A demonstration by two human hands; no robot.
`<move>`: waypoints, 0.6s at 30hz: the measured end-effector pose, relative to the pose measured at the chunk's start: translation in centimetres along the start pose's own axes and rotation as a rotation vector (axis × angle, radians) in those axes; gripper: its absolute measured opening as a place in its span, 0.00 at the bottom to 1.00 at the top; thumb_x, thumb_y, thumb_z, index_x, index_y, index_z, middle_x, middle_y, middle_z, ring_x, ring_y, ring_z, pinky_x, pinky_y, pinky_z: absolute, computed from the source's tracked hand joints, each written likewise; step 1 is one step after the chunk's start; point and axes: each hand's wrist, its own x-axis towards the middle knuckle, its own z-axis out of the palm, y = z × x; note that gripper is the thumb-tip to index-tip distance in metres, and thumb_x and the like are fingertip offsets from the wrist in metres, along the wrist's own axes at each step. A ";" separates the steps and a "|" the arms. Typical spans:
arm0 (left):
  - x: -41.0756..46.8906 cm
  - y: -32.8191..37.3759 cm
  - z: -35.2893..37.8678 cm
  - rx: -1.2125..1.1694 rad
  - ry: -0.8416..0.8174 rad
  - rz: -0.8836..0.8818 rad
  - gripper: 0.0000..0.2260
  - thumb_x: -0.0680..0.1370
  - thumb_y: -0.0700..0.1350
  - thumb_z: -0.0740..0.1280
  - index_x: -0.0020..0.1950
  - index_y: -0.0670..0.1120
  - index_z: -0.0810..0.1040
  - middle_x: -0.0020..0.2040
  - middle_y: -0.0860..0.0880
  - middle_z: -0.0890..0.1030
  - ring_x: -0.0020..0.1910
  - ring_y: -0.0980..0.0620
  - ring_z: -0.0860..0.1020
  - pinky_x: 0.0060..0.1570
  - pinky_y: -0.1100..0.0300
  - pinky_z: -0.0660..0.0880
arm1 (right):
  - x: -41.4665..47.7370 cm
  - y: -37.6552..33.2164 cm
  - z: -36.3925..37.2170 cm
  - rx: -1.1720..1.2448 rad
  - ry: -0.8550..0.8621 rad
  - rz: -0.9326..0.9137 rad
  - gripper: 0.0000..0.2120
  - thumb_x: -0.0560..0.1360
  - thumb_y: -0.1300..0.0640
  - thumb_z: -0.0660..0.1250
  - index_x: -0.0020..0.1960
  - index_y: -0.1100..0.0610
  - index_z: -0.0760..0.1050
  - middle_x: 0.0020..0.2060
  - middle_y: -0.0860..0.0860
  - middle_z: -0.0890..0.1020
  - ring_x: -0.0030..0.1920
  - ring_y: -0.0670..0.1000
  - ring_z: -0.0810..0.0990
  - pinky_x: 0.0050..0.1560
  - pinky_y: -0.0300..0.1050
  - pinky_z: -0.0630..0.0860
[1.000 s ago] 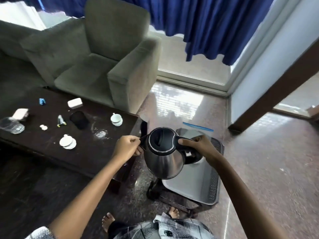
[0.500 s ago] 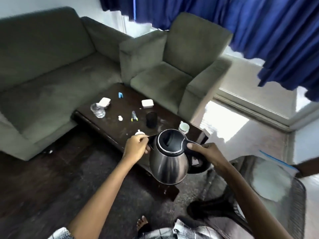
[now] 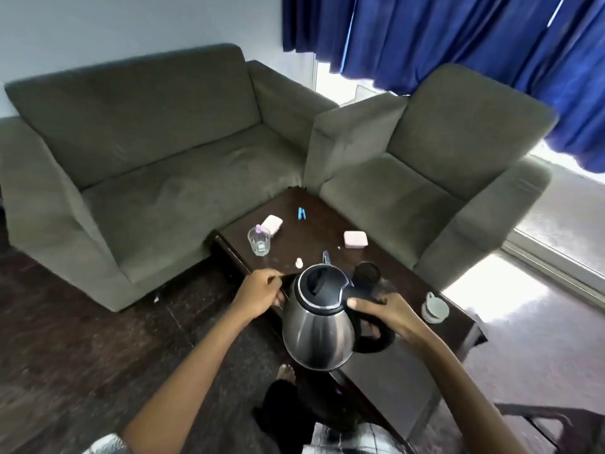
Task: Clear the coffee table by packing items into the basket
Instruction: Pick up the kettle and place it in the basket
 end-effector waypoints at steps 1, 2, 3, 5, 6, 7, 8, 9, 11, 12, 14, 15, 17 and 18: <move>1.5 -0.5 -0.8 -0.002 -0.005 -0.012 0.11 0.78 0.36 0.57 0.45 0.45 0.78 0.26 0.49 0.77 0.18 0.62 0.72 0.32 0.62 0.73 | 1.5 -0.1 0.7 0.001 -0.002 -0.003 0.25 0.58 0.41 0.77 0.28 0.63 0.77 0.25 0.58 0.77 0.26 0.52 0.73 0.31 0.40 0.67; 3.0 -1.0 -1.5 -0.009 -0.011 -0.024 0.10 0.78 0.36 0.57 0.48 0.43 0.78 0.27 0.49 0.77 0.18 0.61 0.72 0.30 0.64 0.73 | 2.9 -0.5 1.5 0.005 -0.001 0.001 0.25 0.58 0.42 0.77 0.28 0.64 0.76 0.25 0.58 0.76 0.26 0.52 0.72 0.30 0.38 0.66; 4.4 -1.5 -2.2 -0.017 -0.021 -0.039 0.11 0.78 0.35 0.57 0.50 0.41 0.78 0.27 0.48 0.77 0.18 0.61 0.72 0.29 0.66 0.72 | 4.3 -0.7 2.3 0.000 0.012 0.002 0.23 0.60 0.45 0.77 0.26 0.62 0.74 0.23 0.57 0.74 0.25 0.50 0.70 0.28 0.36 0.64; 7.2 -2.1 -3.7 -0.019 -0.045 -0.070 0.11 0.79 0.35 0.56 0.53 0.40 0.78 0.27 0.48 0.76 0.18 0.61 0.72 0.25 0.70 0.71 | 6.9 -1.2 3.9 -0.001 0.057 0.010 0.21 0.62 0.49 0.78 0.22 0.56 0.69 0.19 0.51 0.71 0.21 0.46 0.67 0.25 0.34 0.62; 8.5 -2.4 -4.5 -0.013 -0.057 -0.081 0.12 0.79 0.35 0.56 0.53 0.40 0.79 0.26 0.49 0.76 0.18 0.61 0.72 0.25 0.71 0.71 | 7.9 -1.6 4.8 0.005 0.082 0.013 0.22 0.62 0.50 0.78 0.21 0.54 0.67 0.18 0.49 0.70 0.20 0.45 0.66 0.24 0.34 0.61; 9.9 -2.8 -5.3 -0.007 -0.072 -0.085 0.12 0.79 0.35 0.57 0.52 0.40 0.79 0.25 0.50 0.76 0.18 0.61 0.72 0.25 0.70 0.71 | 9.0 -2.0 5.6 0.012 0.106 0.008 0.22 0.62 0.50 0.78 0.21 0.54 0.67 0.17 0.48 0.70 0.20 0.45 0.66 0.24 0.35 0.61; 11.4 -3.1 -6.1 0.004 -0.089 -0.085 0.11 0.78 0.35 0.57 0.51 0.41 0.79 0.24 0.51 0.76 0.18 0.61 0.72 0.26 0.68 0.71 | 10.1 -2.6 6.4 0.011 0.126 0.014 0.23 0.61 0.50 0.78 0.21 0.54 0.66 0.17 0.47 0.70 0.20 0.45 0.65 0.25 0.35 0.60; 12.9 -3.4 -6.9 0.023 -0.106 -0.084 0.11 0.78 0.35 0.57 0.50 0.41 0.80 0.24 0.52 0.76 0.18 0.61 0.72 0.28 0.66 0.72 | 11.2 -3.0 7.1 0.013 0.141 0.022 0.24 0.61 0.50 0.79 0.20 0.53 0.65 0.16 0.46 0.69 0.20 0.44 0.64 0.24 0.36 0.59; 15.9 -4.0 -8.2 0.074 -0.133 -0.084 0.11 0.78 0.36 0.57 0.49 0.39 0.80 0.27 0.49 0.77 0.19 0.61 0.72 0.33 0.61 0.73 | 13.4 -4.0 8.3 0.024 0.180 0.049 0.26 0.60 0.49 0.79 0.19 0.52 0.62 0.17 0.45 0.66 0.20 0.44 0.62 0.26 0.38 0.57; 17.3 -4.2 -8.8 0.086 -0.146 -0.087 0.11 0.78 0.36 0.57 0.49 0.38 0.80 0.27 0.47 0.77 0.19 0.61 0.72 0.35 0.60 0.73 | 14.3 -4.5 8.8 0.021 0.203 0.060 0.27 0.58 0.46 0.79 0.19 0.52 0.61 0.17 0.46 0.66 0.21 0.44 0.62 0.27 0.40 0.58; 20.1 -4.6 -9.9 0.094 -0.190 -0.087 0.11 0.78 0.37 0.57 0.49 0.39 0.80 0.28 0.46 0.78 0.19 0.61 0.73 0.35 0.59 0.73 | 16.0 -5.4 10.0 0.007 0.257 0.091 0.27 0.51 0.37 0.78 0.21 0.53 0.64 0.19 0.49 0.68 0.24 0.47 0.65 0.30 0.44 0.60; 21.5 -4.7 -10.3 0.103 -0.220 -0.083 0.11 0.78 0.37 0.57 0.48 0.40 0.80 0.28 0.47 0.77 0.19 0.62 0.73 0.34 0.60 0.73 | 16.9 -5.7 10.6 0.007 0.288 0.112 0.28 0.48 0.33 0.76 0.22 0.54 0.65 0.20 0.51 0.69 0.25 0.49 0.66 0.31 0.45 0.61; 24.1 -4.9 -11.2 0.125 -0.282 -0.065 0.11 0.78 0.37 0.57 0.46 0.44 0.80 0.28 0.48 0.77 0.20 0.62 0.73 0.33 0.60 0.72 | 18.5 -5.9 11.9 0.013 0.362 0.159 0.31 0.46 0.31 0.75 0.21 0.54 0.63 0.21 0.51 0.69 0.26 0.50 0.65 0.32 0.46 0.61; 25.4 -5.0 -11.6 0.133 -0.317 -0.057 0.11 0.78 0.38 0.57 0.46 0.45 0.79 0.28 0.49 0.76 0.22 0.60 0.73 0.33 0.61 0.72 | 19.3 -6.1 12.6 0.012 0.398 0.183 0.32 0.45 0.30 0.74 0.20 0.55 0.63 0.20 0.50 0.69 0.25 0.50 0.65 0.32 0.46 0.61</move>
